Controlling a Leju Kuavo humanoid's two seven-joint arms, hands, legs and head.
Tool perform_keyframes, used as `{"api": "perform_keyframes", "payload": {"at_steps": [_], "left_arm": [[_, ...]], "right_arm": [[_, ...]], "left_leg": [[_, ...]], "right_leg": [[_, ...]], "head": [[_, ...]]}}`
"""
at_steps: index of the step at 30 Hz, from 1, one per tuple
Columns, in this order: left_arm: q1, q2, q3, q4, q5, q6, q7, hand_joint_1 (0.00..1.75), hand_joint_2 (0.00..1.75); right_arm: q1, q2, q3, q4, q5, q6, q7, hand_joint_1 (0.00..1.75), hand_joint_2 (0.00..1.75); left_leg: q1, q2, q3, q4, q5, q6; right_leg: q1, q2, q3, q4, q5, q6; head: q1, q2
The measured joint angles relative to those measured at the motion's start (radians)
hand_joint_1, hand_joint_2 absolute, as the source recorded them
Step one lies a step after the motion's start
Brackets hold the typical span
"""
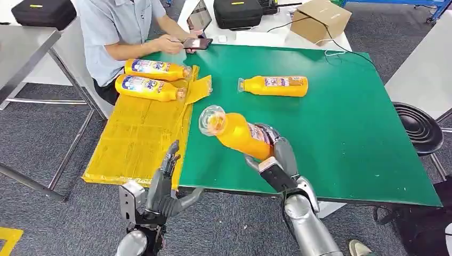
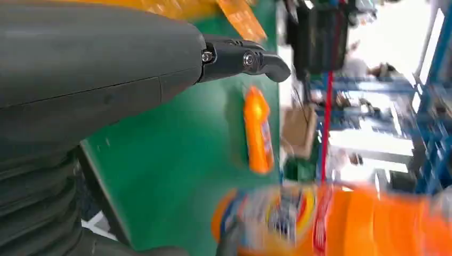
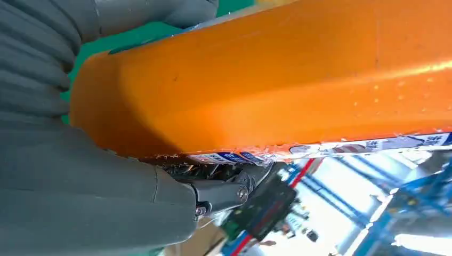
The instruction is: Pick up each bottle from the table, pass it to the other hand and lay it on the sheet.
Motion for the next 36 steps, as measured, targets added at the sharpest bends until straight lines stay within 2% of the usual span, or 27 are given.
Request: {"api": "perform_keyframes", "payload": {"at_steps": [7,13,19,24,35,36], "left_arm": [[0.011,0.010,-0.052,-0.042,0.070,-0.078,-0.027,0.00,1.75],[0.011,0.013,-0.072,-0.075,0.138,-0.126,-0.023,0.00,1.75],[0.008,0.002,-0.064,-0.100,0.201,-0.025,-0.024,0.00,1.75],[0.001,-0.003,-0.073,-0.106,0.215,-0.016,-0.017,0.00,1.75],[-0.008,-0.002,-0.101,-0.086,0.219,0.010,-0.009,0.00,1.75],[-0.008,-0.002,-0.102,-0.085,0.222,0.013,-0.008,0.07,1.75]], "right_arm": [[0.018,-0.012,0.079,-0.035,0.033,0.058,-0.016,1.75,1.75],[0.027,-0.015,0.159,-0.028,0.071,0.063,-0.025,1.75,1.75],[0.031,0.002,0.255,-0.002,0.112,0.062,-0.039,1.75,1.75],[0.028,0.015,0.315,0.004,0.100,0.048,-0.035,1.75,1.75],[0.013,0.018,0.354,0.001,0.055,-0.002,-0.005,1.75,1.75],[0.013,0.019,0.355,0.001,0.051,-0.008,-0.001,1.75,1.75]], "left_leg": [[0.001,0.000,0.000,0.000,0.000,0.000],[0.001,0.000,-0.001,0.000,0.000,0.000],[0.001,-0.001,-0.001,0.000,0.000,0.000],[0.001,-0.001,-0.001,0.000,0.000,0.000],[0.001,-0.001,-0.001,0.000,0.000,0.000],[0.001,-0.001,-0.001,0.000,0.000,0.000]], "right_leg": [[0.001,0.000,0.000,0.000,0.000,0.000],[0.001,0.000,-0.001,0.001,0.000,0.000],[0.001,-0.001,-0.001,0.000,0.000,0.000],[0.001,-0.001,-0.001,0.001,0.000,0.000],[0.001,-0.001,-0.001,0.000,0.000,0.000],[0.001,-0.001,-0.001,0.000,0.000,0.000]], "head": [[0.000,0.000],[0.000,0.000],[0.000,0.000],[0.000,0.000],[0.000,0.000],[0.000,0.000]]}}
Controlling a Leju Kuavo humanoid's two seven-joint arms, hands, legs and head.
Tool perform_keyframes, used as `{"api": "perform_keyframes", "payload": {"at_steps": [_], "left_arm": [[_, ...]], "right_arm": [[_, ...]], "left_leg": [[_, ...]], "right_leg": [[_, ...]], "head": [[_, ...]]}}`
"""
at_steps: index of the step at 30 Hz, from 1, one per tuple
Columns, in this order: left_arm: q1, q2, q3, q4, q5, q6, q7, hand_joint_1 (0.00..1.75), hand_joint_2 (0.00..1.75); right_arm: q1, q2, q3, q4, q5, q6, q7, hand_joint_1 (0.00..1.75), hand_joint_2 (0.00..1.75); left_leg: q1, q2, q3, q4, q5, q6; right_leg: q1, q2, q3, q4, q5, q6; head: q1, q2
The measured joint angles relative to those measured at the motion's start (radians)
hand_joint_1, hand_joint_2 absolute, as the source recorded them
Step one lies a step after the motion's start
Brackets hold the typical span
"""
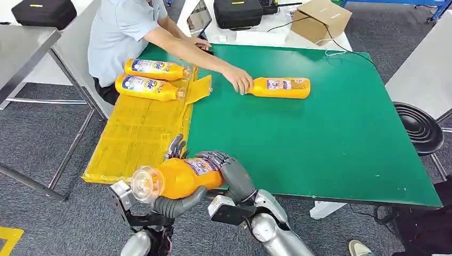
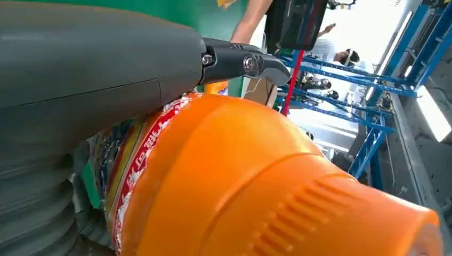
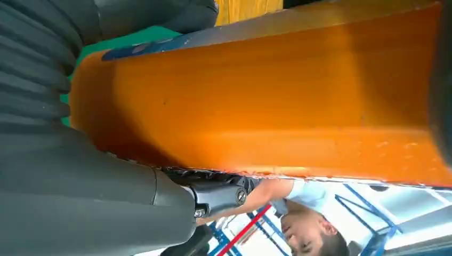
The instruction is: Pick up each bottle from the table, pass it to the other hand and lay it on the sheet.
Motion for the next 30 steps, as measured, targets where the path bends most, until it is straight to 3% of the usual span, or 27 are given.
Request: {"api": "perform_keyframes", "payload": {"at_steps": [1,2,3,4,5,7,8,11,12,25,27,30], "left_arm": [[-0.001,0.000,0.000,0.002,0.002,0.005,0.000,1.55,1.75],[-0.002,0.000,0.000,0.004,0.004,0.006,0.000,1.75,1.75],[-0.003,0.000,-0.001,0.005,0.011,0.008,0.002,1.75,1.75],[-0.003,0.000,0.000,0.007,0.017,0.011,0.004,1.75,1.75],[-0.003,0.000,0.000,0.008,0.028,0.015,0.007,1.75,1.75],[-0.002,-0.003,0.001,0.008,0.055,0.017,0.010,1.75,1.75],[-0.001,-0.006,0.004,0.008,0.067,0.017,0.011,1.75,1.75],[0.002,-0.020,0.018,0.008,0.086,0.018,0.016,1.75,1.75],[0.003,-0.023,0.021,0.008,0.092,0.018,0.018,1.75,1.75],[0.008,-0.050,0.090,0.008,0.198,-0.005,0.029,1.75,1.75],[0.007,-0.050,0.094,0.008,0.199,-0.001,0.033,1.57,1.75],[-0.016,-0.045,0.099,0.024,0.068,0.110,0.033,1.71,1.75]], "right_arm": [[0.000,0.000,0.001,0.000,-0.004,-0.003,0.001,1.75,1.75],[0.000,0.000,0.001,0.000,-0.007,-0.005,0.002,1.75,1.75],[0.000,0.000,0.002,0.000,-0.010,-0.005,0.002,1.75,1.75],[0.000,0.001,0.002,0.000,-0.012,-0.005,0.002,1.41,1.75],[0.000,0.001,0.004,0.000,-0.013,-0.005,0.003,0.56,1.75],[0.000,0.001,0.010,0.005,-0.014,-0.001,0.003,0.56,1.75],[0.000,0.002,0.015,0.008,-0.015,0.004,0.003,0.00,1.75],[-0.001,0.003,0.033,0.021,-0.019,0.017,0.003,0.00,1.75],[-0.001,0.006,0.039,0.026,-0.019,0.019,0.002,0.00,0.00],[-0.017,0.020,0.091,0.075,-0.027,0.048,-0.032,0.00,0.00],[-0.018,0.022,0.091,0.077,-0.026,0.034,-0.037,0.00,0.00],[-0.012,0.023,0.090,0.077,-0.012,-0.021,-0.048,0.00,0.00]], "left_leg": [[0.000,0.000,0.000,0.000,0.000,0.000],[0.000,0.000,0.000,0.000,0.000,0.000],[0.000,0.000,0.000,0.000,0.000,0.000],[0.000,0.000,0.000,0.000,0.000,0.000],[0.000,0.000,0.000,0.000,0.000,0.000],[0.000,0.000,0.000,0.000,0.000,0.000],[0.000,0.000,0.000,0.000,0.000,0.000],[0.000,0.000,0.000,0.000,0.000,0.000],[0.000,0.000,0.000,0.000,0.000,0.000],[0.000,0.000,0.000,0.000,0.000,0.000],[0.000,0.000,0.000,0.000,0.000,0.000],[0.000,-0.001,0.000,0.000,0.000,0.000]], "right_leg": [[0.000,0.000,0.000,0.000,0.000,0.000],[0.000,0.000,0.000,0.000,0.000,0.000],[0.000,0.000,0.000,0.000,0.000,0.000],[0.000,0.000,0.000,0.000,0.000,0.000],[0.000,0.000,0.000,0.000,0.000,0.000],[0.000,0.000,0.000,0.000,0.000,0.000],[0.000,0.000,0.000,0.000,0.000,0.000],[0.000,0.000,0.000,0.000,0.000,0.000],[0.000,0.000,0.000,0.000,0.000,0.000],[0.000,0.000,0.000,0.000,0.000,0.000],[0.000,0.000,-0.001,0.000,0.000,0.000],[0.000,0.000,-0.001,0.000,0.000,0.000]], "head": [[0.000,0.000],[0.000,0.000],[0.000,0.000],[0.000,0.000],[0.000,0.000],[0.000,0.000],[0.000,0.000],[0.000,0.000],[0.000,0.000],[0.000,0.000],[0.000,0.000],[0.000,0.000]]}}
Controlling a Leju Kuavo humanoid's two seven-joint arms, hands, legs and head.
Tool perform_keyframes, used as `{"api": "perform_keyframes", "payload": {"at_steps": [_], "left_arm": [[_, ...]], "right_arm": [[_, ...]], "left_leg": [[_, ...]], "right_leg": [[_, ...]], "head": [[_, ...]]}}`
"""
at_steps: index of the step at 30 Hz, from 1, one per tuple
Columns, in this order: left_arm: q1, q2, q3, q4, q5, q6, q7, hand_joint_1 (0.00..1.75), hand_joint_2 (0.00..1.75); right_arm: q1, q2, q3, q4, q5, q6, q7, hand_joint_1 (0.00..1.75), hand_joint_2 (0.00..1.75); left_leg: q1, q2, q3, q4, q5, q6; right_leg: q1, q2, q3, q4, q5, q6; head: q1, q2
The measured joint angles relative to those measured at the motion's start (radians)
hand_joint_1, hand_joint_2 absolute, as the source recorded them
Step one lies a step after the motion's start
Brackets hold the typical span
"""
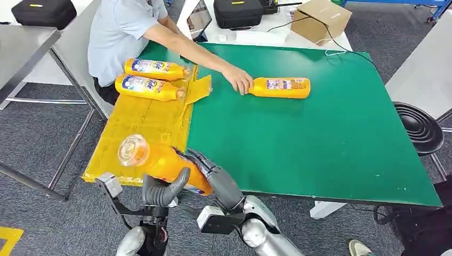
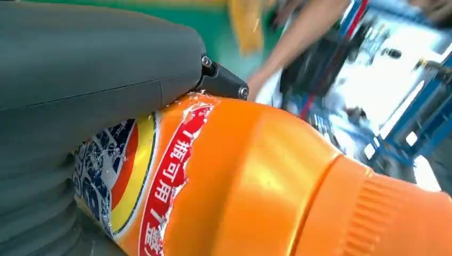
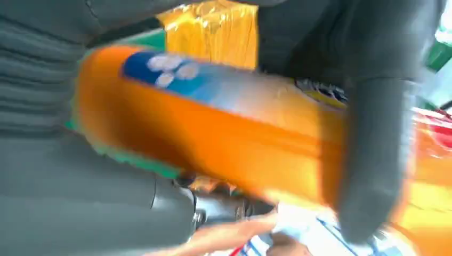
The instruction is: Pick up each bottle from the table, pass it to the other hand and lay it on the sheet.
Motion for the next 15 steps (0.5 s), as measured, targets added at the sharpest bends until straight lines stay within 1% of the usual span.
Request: {"api": "perform_keyframes", "payload": {"at_steps": [1,4,5,6,7,8,10,11,12,13,14,15], "left_arm": [[-0.017,0.004,0.000,0.013,-0.068,0.054,-0.004,1.75,1.75],[-0.081,0.027,-0.001,0.081,-0.295,0.169,-0.004,1.75,1.75],[-0.103,0.038,-0.001,0.104,-0.365,0.201,0.002,1.64,1.75],[-0.128,0.046,0.000,0.127,-0.430,0.222,0.012,1.40,1.75],[-0.150,0.056,0.005,0.151,-0.487,0.234,0.027,1.40,1.75],[-0.169,0.066,0.011,0.172,-0.546,0.250,0.043,1.19,1.75],[-0.199,0.085,0.016,0.207,-0.660,0.276,0.077,1.15,1.75],[-0.210,0.092,0.019,0.224,-0.713,0.287,0.100,1.43,1.75],[-0.223,0.099,0.025,0.240,-0.751,0.292,0.120,1.50,1.75],[-0.236,0.108,0.031,0.261,-0.794,0.292,0.142,1.68,1.75],[-0.247,0.115,0.040,0.279,-0.825,0.292,0.159,1.75,1.75],[-0.257,0.120,0.046,0.293,-0.844,0.292,0.171,1.75,1.75]], "right_arm": [[0.005,0.001,0.000,-0.001,0.004,-0.023,-0.005,0.00,0.00],[0.026,0.006,-0.003,-0.026,-0.006,-0.071,-0.016,0.00,0.00],[0.033,0.008,-0.004,-0.037,-0.013,-0.080,-0.015,0.00,0.00],[0.041,0.009,-0.006,-0.044,-0.016,-0.087,-0.014,0.00,0.00],[0.044,0.010,-0.010,-0.055,-0.018,-0.097,-0.012,0.00,0.00],[0.049,0.011,-0.013,-0.062,-0.016,-0.106,-0.009,0.00,0.00],[0.060,0.012,-0.020,-0.073,-0.016,-0.125,-0.008,0.00,0.00],[0.066,0.013,-0.027,-0.079,-0.018,-0.135,-0.007,0.00,0.00],[0.073,0.014,-0.036,-0.085,-0.023,-0.141,-0.004,0.00,0.00],[0.082,0.016,-0.048,-0.094,-0.032,-0.146,0.002,0.00,0.00],[0.089,0.020,-0.060,-0.101,-0.039,-0.150,0.007,0.00,0.00],[0.095,0.022,-0.068,-0.106,-0.041,-0.151,0.008,0.00,0.00]], "left_leg": [[0.000,0.000,0.000,0.000,0.000,0.000],[0.000,0.000,0.000,0.000,0.000,0.000],[0.000,0.000,0.000,0.000,0.000,0.000],[0.000,0.000,0.000,0.000,0.000,0.000],[0.000,0.000,0.000,0.000,0.000,0.000],[0.000,0.000,0.000,0.000,0.000,0.000],[0.000,0.000,0.000,0.000,0.000,0.000],[0.000,0.001,0.000,0.000,0.000,0.000],[0.000,0.000,0.000,0.000,0.000,0.000],[0.000,0.000,0.000,0.000,0.000,0.000],[0.000,0.000,0.000,0.000,0.000,0.000],[0.000,0.000,0.000,0.000,0.000,0.000]], "right_leg": [[0.000,0.000,0.000,0.000,0.000,0.000],[0.000,0.000,0.000,0.000,0.000,0.000],[0.000,0.000,0.000,0.001,0.000,0.000],[0.000,0.000,0.000,0.001,0.000,0.000],[0.000,0.000,0.000,0.001,0.000,0.000],[0.000,0.000,0.000,0.001,0.000,0.000],[0.000,0.000,0.000,0.001,0.000,0.000],[0.000,0.000,0.000,0.001,0.000,0.000],[0.000,0.000,0.000,0.001,0.000,0.000],[0.000,0.000,0.000,0.001,0.000,0.000],[0.000,0.000,0.000,0.001,0.000,0.000],[0.000,0.000,0.000,0.001,0.000,0.000]], "head": [[0.000,0.000],[0.000,0.000],[0.000,0.000],[0.000,0.000],[0.000,0.000],[0.000,0.000],[0.000,0.000],[0.000,0.000],[0.000,0.000],[0.001,0.000],[0.000,0.000],[0.000,0.000]]}}
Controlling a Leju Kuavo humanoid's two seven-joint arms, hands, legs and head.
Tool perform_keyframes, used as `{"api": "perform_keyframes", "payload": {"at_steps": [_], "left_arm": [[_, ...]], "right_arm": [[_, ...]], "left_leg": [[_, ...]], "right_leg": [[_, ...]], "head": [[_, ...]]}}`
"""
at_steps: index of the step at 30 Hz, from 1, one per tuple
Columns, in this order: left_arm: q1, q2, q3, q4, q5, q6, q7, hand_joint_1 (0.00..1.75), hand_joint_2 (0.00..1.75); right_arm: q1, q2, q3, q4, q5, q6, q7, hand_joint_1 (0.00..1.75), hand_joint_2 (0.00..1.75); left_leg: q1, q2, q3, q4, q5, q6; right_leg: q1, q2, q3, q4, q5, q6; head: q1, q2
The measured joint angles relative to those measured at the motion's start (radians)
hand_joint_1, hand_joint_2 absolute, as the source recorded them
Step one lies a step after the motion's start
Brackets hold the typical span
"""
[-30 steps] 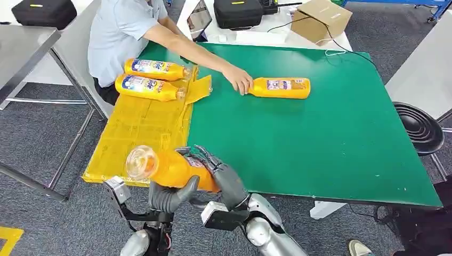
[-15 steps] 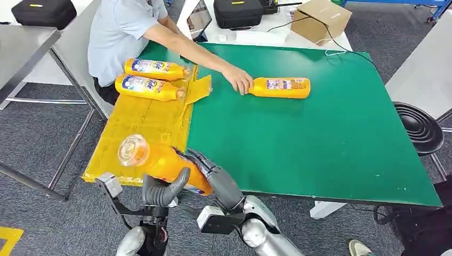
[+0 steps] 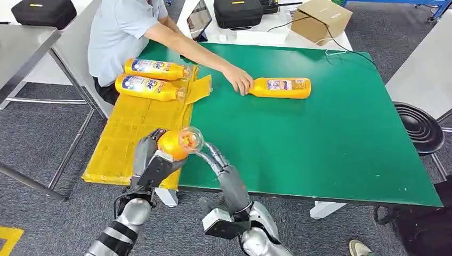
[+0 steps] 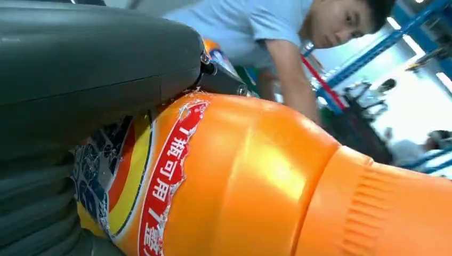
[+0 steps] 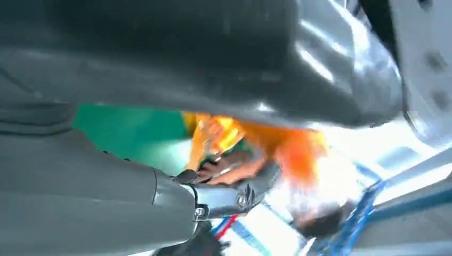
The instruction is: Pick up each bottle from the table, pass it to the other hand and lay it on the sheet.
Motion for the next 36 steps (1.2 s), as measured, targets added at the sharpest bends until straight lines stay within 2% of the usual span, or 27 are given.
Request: {"api": "perform_keyframes", "payload": {"at_steps": [6,16,20,25,36], "left_arm": [[-0.118,0.027,0.035,0.175,-0.141,-0.049,0.097,1.75,1.75],[-0.383,0.051,0.135,0.567,-0.115,-0.135,0.151,1.75,1.75],[-0.433,0.058,0.142,0.656,-0.178,-0.125,0.198,1.75,1.75],[-0.493,0.077,0.109,0.755,-0.302,-0.243,0.282,1.75,1.75],[-0.527,0.086,0.053,0.827,-0.370,-0.317,0.293,1.75,1.75]], "right_arm": [[0.015,0.016,-0.034,-0.017,-0.030,0.038,0.008,0.00,0.00],[0.016,0.050,-0.034,-0.021,-0.072,0.090,0.007,0.00,0.00],[0.015,0.054,-0.035,-0.021,-0.085,0.100,0.004,0.00,0.00],[0.015,0.061,-0.034,-0.019,-0.108,0.127,-0.005,0.00,0.00],[0.007,0.066,-0.037,-0.013,-0.130,0.137,-0.021,0.00,0.00]], "left_leg": [[0.000,0.000,0.000,0.000,0.001,-0.001],[0.000,0.000,0.001,0.000,0.002,-0.002],[0.000,0.000,0.001,0.000,0.002,-0.002],[0.000,0.000,0.001,0.000,0.002,-0.002],[0.000,0.001,0.002,0.000,0.002,-0.002]], "right_leg": [[0.000,0.000,0.000,0.000,0.000,0.000],[0.000,0.000,0.000,0.003,0.000,0.000],[0.000,0.000,0.000,0.003,0.000,0.000],[0.000,0.000,0.000,0.004,0.000,0.000],[0.000,0.000,0.000,0.005,0.000,0.000]], "head": [[0.000,0.000],[0.000,0.000],[0.000,0.000],[0.000,0.000],[0.000,0.000]]}}
